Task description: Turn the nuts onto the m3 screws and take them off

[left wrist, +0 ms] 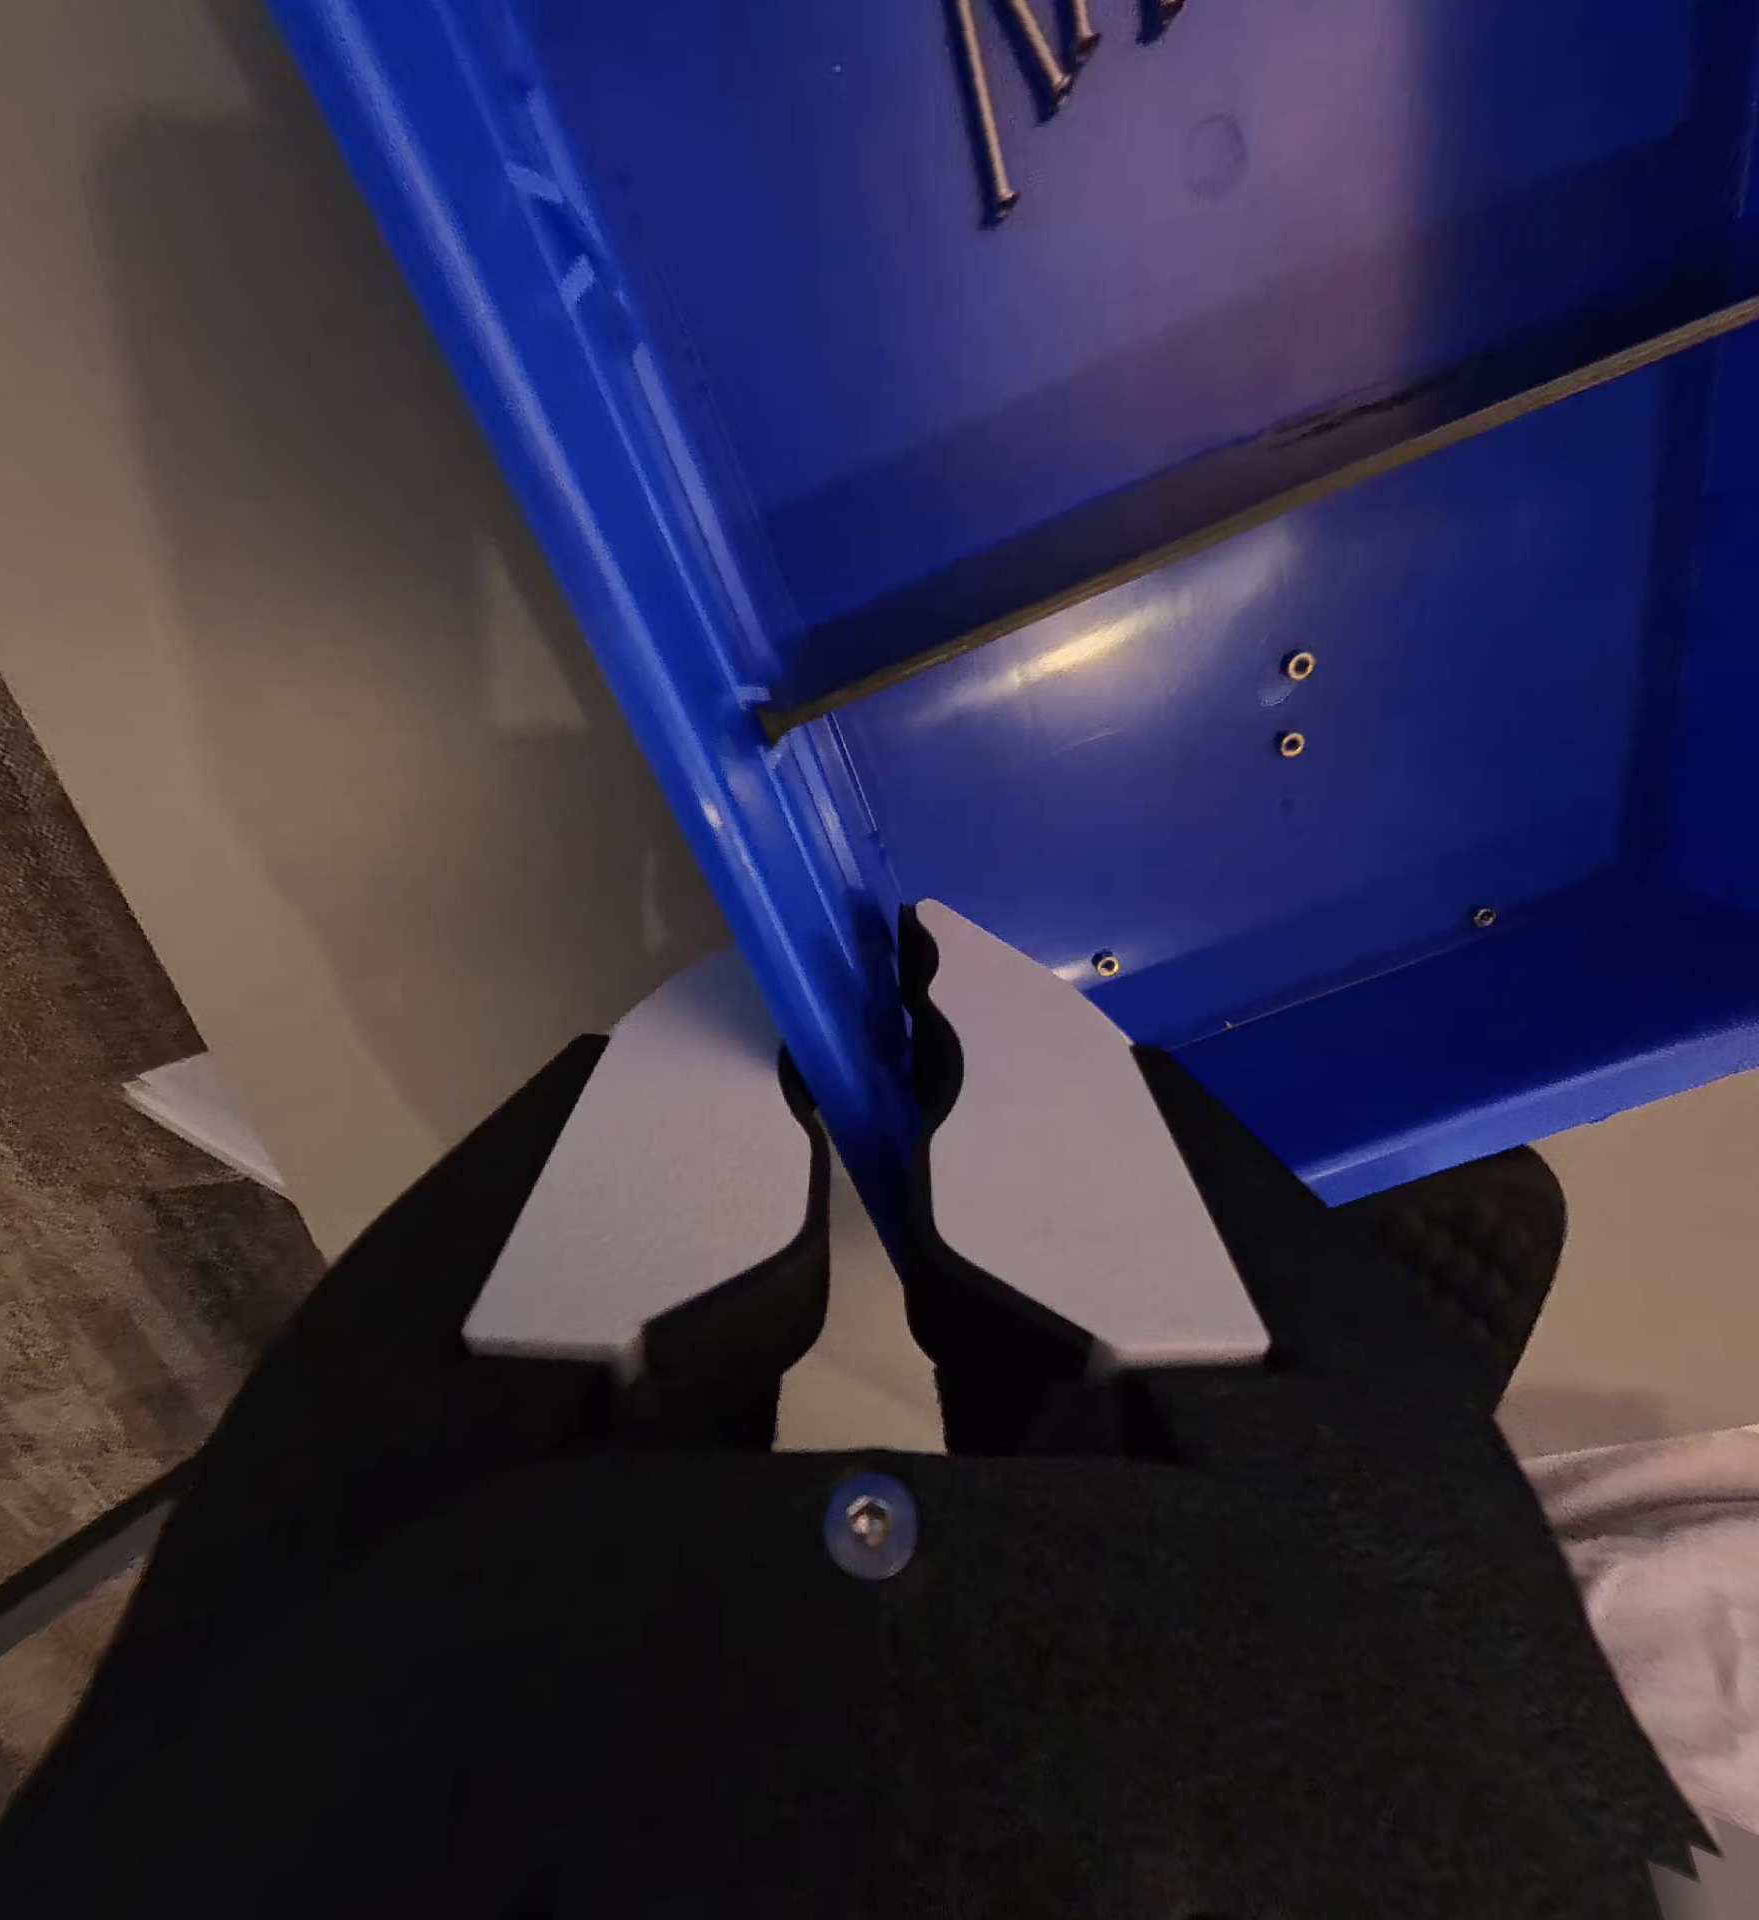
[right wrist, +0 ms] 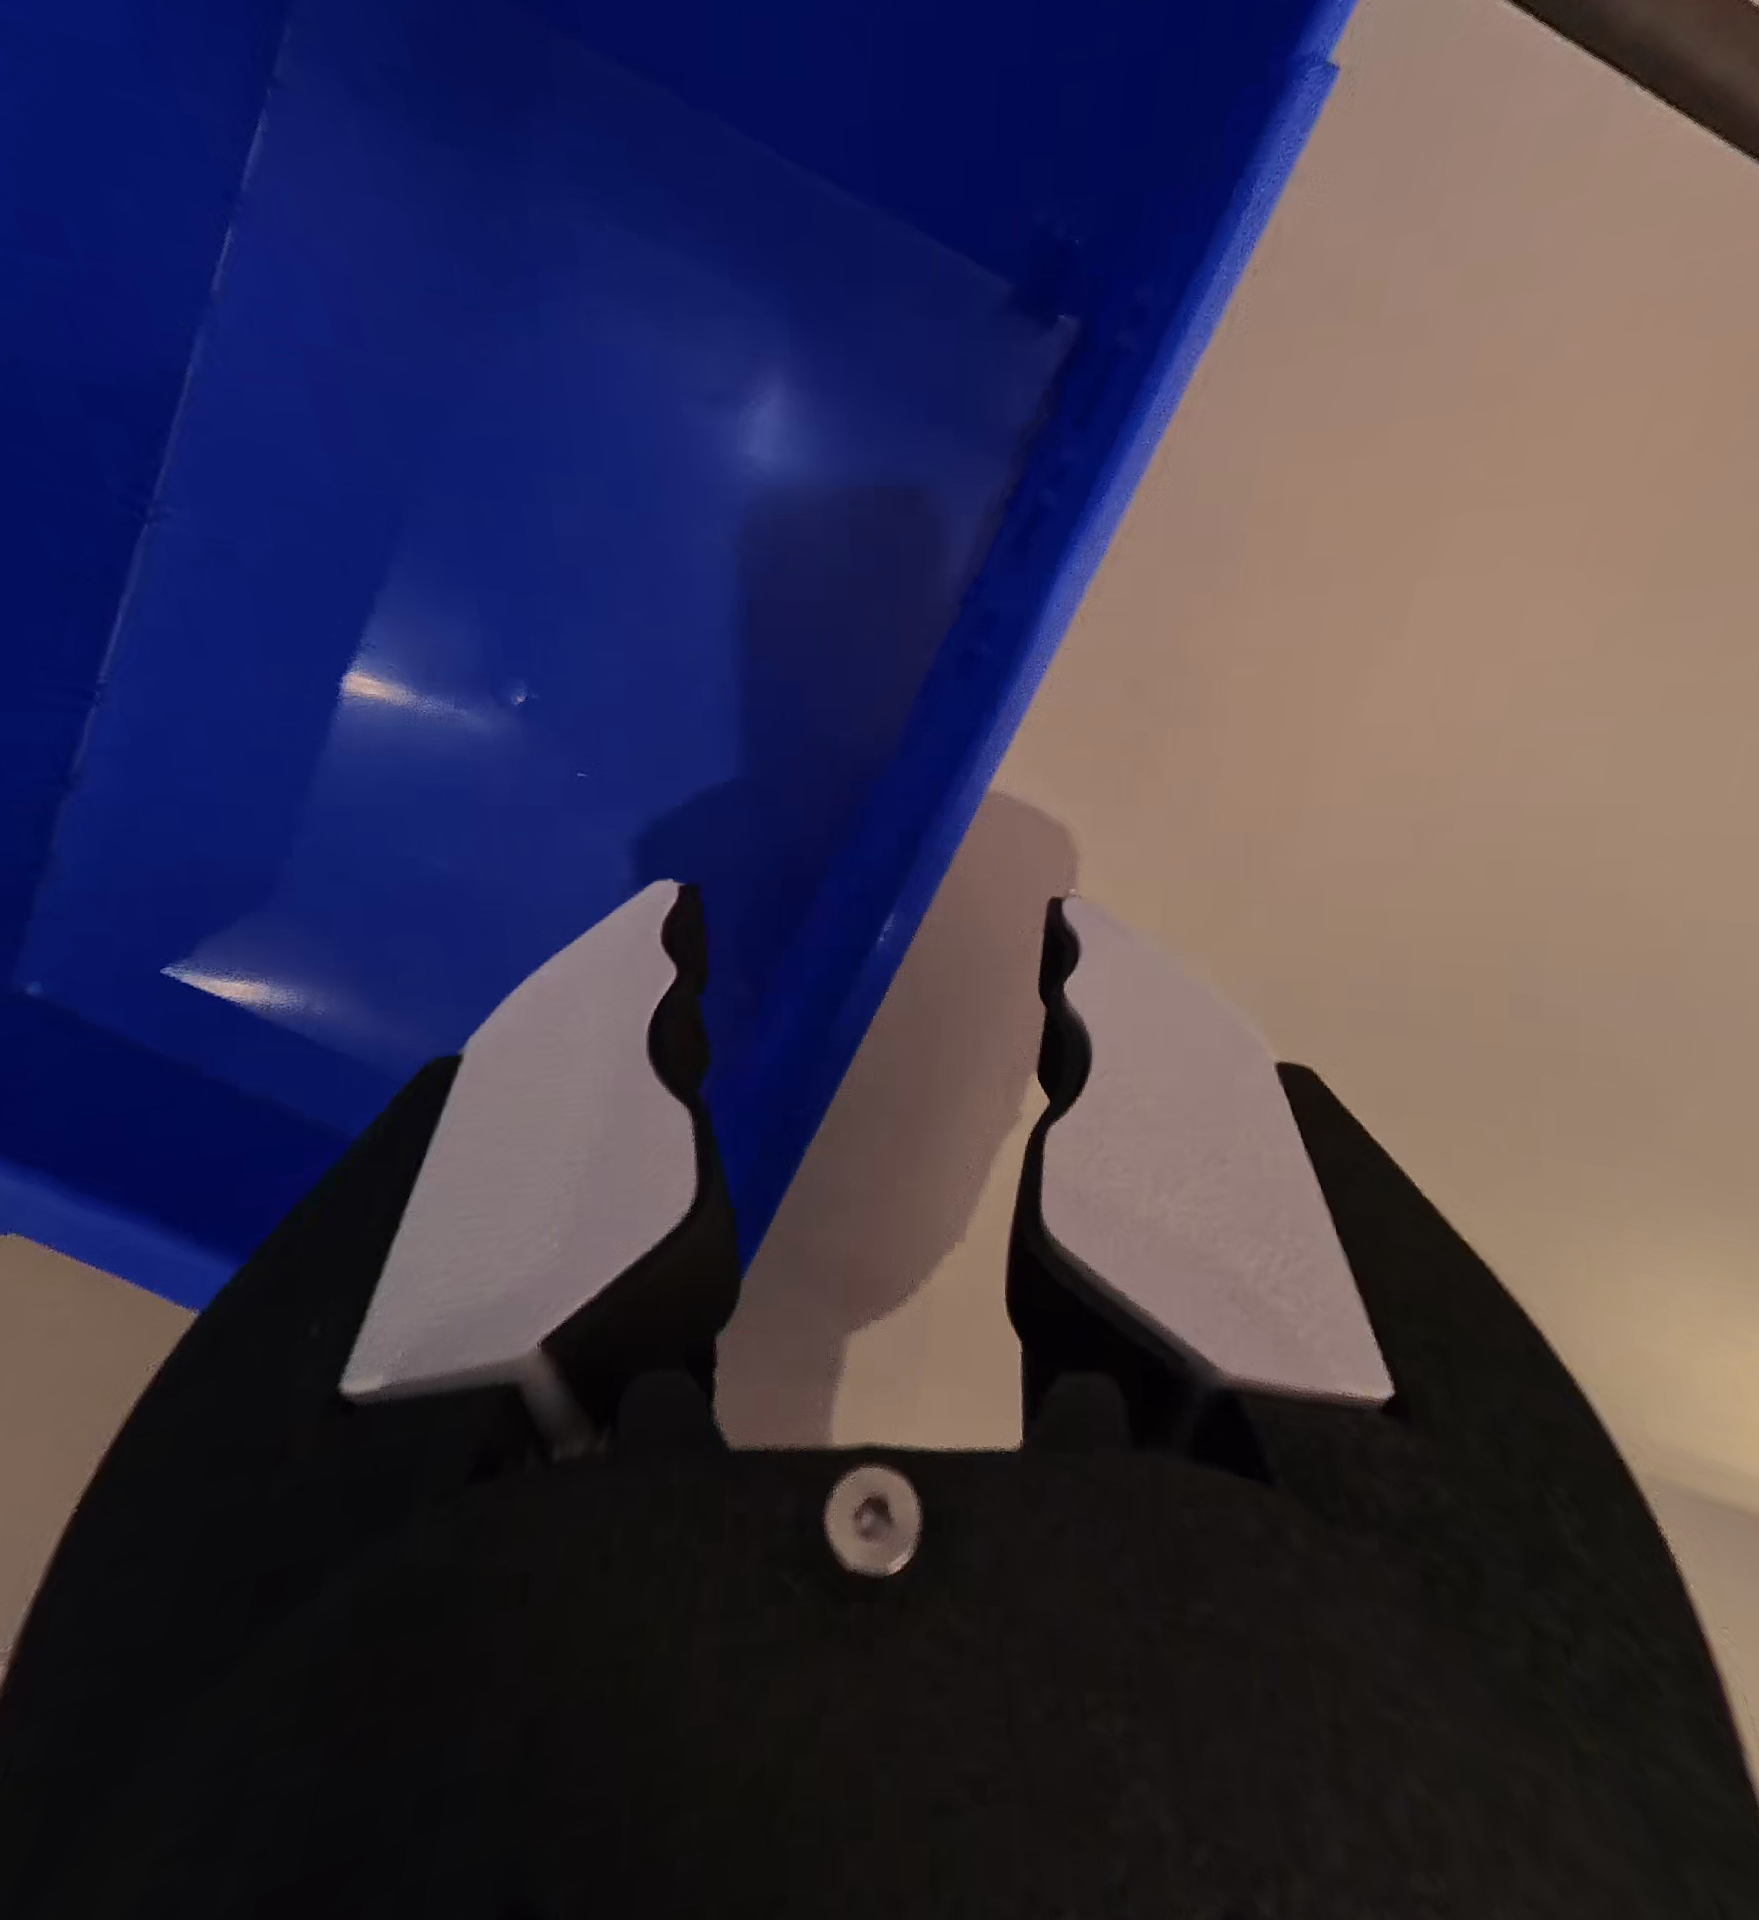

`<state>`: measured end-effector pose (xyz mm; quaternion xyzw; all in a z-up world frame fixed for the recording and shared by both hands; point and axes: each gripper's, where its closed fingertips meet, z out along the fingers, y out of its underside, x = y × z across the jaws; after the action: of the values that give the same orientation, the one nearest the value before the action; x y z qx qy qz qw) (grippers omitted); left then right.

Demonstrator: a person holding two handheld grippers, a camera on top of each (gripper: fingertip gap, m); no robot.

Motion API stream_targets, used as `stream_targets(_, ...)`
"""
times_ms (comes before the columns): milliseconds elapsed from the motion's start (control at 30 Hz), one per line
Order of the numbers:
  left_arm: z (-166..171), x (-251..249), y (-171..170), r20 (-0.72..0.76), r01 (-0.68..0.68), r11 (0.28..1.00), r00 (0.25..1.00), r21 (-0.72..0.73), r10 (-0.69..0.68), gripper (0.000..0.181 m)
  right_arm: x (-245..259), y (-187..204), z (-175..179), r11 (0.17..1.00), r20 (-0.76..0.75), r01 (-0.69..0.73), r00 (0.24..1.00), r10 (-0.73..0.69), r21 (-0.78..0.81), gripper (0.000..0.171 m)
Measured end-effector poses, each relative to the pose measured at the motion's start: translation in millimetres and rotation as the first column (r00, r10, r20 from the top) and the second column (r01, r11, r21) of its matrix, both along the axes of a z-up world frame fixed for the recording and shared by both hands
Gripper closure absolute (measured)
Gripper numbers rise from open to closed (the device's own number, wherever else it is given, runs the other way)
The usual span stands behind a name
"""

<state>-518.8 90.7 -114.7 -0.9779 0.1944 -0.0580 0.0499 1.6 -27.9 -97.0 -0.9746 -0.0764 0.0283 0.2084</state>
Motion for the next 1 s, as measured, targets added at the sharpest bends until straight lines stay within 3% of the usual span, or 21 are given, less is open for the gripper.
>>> stream_targets(133,0.0,2.7,1.1,0.009,0.059,0.998,0.998,0.011,-0.059,0.172,-4.0,-1.5,2.5,1.0,-0.064,-0.014,0.998,0.015,0.016,0.109)
stream_targets(400,0.0,11.4,3.2,0.045,0.184,0.982,0.982,0.042,-0.186,0.17,11.9,-5.8,21.5,0.997,-0.003,0.052,0.999,-0.052,0.056,0.11)
stream_targets(533,0.5,14.9,2.4,0.072,0.214,0.976,0.973,0.049,-0.217,0.171,3.5,-9.1,15.5,0.999,-0.047,0.049,0.998,-0.048,0.019,0.108)
stream_targets(733,2.2,12.3,2.0,0.12,0.151,0.987,0.981,0.045,-0.156,0.172,-4.9,-5.9,4.4,0.999,-0.052,0.039,0.998,-0.039,-0.013,0.109)
stream_targets(900,41.1,20.9,19.6,0.295,0.022,0.979,0.952,0.202,-0.083,0.152,-8.2,-3.6,-12.8,0.995,-0.024,0.033,0.999,-0.036,-0.096,0.115)
stream_targets(1000,71.2,0.7,32.2,0.259,-0.081,0.933,0.966,0.351,-0.013,0.143,-7.2,-5.5,-24.2,0.985,0.007,0.03,1.0,-0.029,-0.17,0.13)
